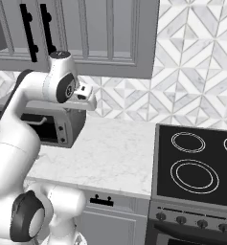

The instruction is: Pick the pizza cutter from the drawer and place it on the counter.

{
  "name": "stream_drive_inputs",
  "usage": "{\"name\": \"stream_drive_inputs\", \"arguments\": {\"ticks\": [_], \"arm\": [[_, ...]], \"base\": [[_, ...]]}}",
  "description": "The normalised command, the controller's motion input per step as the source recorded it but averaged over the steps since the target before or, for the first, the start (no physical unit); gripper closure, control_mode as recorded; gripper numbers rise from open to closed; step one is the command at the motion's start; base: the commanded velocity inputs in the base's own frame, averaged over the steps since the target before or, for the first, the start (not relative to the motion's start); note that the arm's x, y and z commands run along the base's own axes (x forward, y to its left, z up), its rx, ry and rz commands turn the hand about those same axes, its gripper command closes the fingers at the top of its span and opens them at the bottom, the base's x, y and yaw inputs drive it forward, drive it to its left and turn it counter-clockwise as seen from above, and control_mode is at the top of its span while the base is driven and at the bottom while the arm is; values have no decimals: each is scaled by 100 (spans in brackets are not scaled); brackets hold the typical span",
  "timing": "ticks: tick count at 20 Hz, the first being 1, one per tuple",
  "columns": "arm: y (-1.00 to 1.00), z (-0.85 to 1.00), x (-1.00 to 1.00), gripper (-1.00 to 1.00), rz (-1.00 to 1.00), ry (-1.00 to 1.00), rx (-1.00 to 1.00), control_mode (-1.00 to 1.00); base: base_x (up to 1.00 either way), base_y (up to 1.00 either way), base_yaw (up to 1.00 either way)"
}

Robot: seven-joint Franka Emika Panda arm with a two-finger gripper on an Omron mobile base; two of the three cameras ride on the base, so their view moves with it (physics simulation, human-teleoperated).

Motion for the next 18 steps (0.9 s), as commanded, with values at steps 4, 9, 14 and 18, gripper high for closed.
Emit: {"name": "stream_drive_inputs", "arguments": {"ticks": [4, 9, 14, 18], "arm": [[-2, -7, -39, -100, 0, 1, 0, -100], [-3, -59, -87, -100, 0, 25, 0, -100], [7, -65, -32, -100, 0, 34, -11, -100], [2, -41, -16, -100, 0, 15, -7, -100]], "base": [[0, 0, 0], [0, 0, 0], [0, 0, 0], [0, 0, 0]]}}
